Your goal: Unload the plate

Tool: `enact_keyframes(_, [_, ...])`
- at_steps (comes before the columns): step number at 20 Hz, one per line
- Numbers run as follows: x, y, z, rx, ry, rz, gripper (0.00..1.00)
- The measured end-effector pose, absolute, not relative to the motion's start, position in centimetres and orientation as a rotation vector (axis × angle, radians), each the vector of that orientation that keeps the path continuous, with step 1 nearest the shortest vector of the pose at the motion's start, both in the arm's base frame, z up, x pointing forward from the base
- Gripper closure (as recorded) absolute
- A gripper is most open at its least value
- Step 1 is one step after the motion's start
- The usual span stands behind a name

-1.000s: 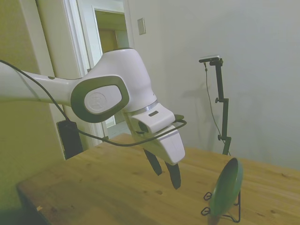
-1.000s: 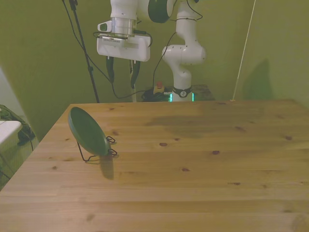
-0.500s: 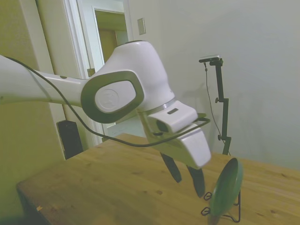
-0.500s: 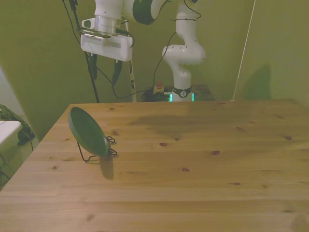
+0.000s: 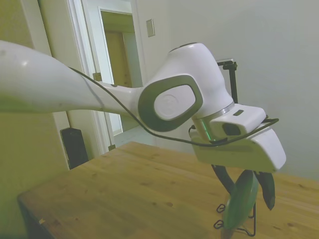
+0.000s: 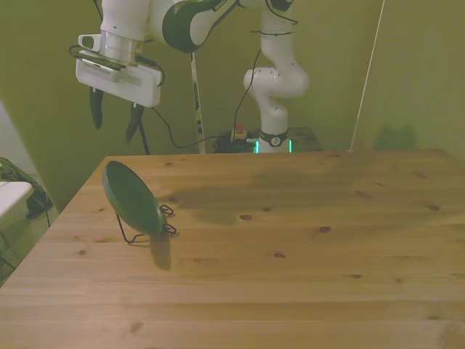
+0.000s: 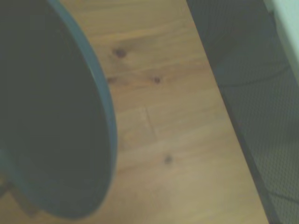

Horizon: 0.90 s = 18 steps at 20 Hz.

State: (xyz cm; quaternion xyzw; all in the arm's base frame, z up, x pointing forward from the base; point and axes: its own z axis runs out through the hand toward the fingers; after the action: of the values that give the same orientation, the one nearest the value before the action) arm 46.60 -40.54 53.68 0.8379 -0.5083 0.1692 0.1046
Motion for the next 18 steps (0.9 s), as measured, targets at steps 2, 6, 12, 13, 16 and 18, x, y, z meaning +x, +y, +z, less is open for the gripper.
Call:
enact_keyframes(2, [48.5,-39.5,53.5,2.497,-1.458,0.518,0.0])
enact_keyframes(6, [50.9,-38.4,53.0,2.516,-1.392,0.543,0.0])
enact_keyframes(12, [52.7,-38.1,51.6,2.507,-1.3,0.518,0.0])
enact_keyframes(13, [53.0,-37.9,51.4,2.504,-1.275,0.52,0.0])
enact_keyframes(16, [54.1,-37.2,50.7,2.491,-1.195,0.535,0.0])
enact_keyframes(18, [54.8,-36.6,50.4,2.485,-1.164,0.56,0.0])
